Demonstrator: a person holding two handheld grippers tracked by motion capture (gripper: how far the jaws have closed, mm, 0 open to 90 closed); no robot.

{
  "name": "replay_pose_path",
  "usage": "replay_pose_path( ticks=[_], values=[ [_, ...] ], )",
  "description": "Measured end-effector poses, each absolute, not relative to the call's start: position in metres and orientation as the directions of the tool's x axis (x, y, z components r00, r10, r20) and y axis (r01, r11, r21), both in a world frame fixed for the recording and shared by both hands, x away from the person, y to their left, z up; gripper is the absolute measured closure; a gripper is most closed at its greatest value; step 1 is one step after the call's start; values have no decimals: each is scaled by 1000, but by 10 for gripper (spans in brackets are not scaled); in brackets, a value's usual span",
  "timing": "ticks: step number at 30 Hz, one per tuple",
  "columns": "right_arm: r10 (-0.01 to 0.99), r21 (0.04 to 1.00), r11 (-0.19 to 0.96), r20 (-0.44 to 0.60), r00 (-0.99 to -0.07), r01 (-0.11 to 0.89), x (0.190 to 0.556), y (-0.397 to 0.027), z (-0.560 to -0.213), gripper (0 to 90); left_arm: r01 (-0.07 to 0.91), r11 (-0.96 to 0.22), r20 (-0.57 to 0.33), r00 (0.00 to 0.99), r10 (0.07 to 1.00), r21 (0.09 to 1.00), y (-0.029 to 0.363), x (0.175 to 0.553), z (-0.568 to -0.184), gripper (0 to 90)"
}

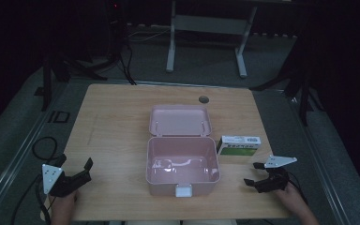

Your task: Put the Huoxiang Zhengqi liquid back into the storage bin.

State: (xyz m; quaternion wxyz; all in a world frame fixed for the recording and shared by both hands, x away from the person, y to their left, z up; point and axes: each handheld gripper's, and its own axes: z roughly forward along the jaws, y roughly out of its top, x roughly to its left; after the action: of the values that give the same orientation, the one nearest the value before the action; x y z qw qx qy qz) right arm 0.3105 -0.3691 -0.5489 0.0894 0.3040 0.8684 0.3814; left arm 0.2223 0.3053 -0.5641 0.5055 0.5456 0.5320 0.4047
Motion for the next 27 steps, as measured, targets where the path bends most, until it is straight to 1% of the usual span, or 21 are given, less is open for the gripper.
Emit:
replay_pose_path(
  ticks=[4,5,6,7,9,10,12,14,15,16,21,22,24,27],
  values=[
    [510,672,611,69,-857,418,311,-364,-542,133,172,78,-97,108,989,982,306,222,-564,22],
    [494,653,636,64,-867,410,312,-362,-539,134,171,78,-97,108,989,982,305,222,-564,22],
    [494,653,636,64,-867,410,312,-362,-539,134,171,78,-97,108,989,982,305,222,-564,22],
    [446,613,693,49,-894,380,313,-358,-535,135,171,76,-96,109,989,982,305,222,-564,22],
    [434,597,709,48,-900,374,313,-357,-533,136,171,76,-95,109,989,982,305,222,-564,22],
    [403,552,755,36,-915,354,314,-354,-529,137,172,76,-96,109,989,982,305,222,-564,22],
    [376,497,799,28,-926,339,316,-351,-525,137,174,78,-99,114,989,982,306,222,-564,22],
    [355,452,831,16,-935,323,317,-349,-521,137,174,80,-101,114,988,981,306,222,-564,22],
    [355,452,831,16,-935,323,317,-349,-521,137,174,80,-101,114,988,981,306,222,-564,22],
    [332,397,865,3,-943,306,318,-346,-516,137,175,80,-102,116,988,981,306,222,-564,22],
    [287,286,917,8,-958,277,318,-339,-509,138,178,79,-101,118,988,981,306,223,-564,22],
    [287,286,917,8,-958,277,318,-339,-509,138,178,79,-101,118,988,981,306,223,-564,22],
    [265,232,937,18,-964,262,319,-334,-505,139,179,83,-105,118,987,980,306,223,-564,22],
    [238,207,949,17,-971,237,320,-327,-501,139,178,82,-104,119,987,981,306,223,-564,22]
  ],
)
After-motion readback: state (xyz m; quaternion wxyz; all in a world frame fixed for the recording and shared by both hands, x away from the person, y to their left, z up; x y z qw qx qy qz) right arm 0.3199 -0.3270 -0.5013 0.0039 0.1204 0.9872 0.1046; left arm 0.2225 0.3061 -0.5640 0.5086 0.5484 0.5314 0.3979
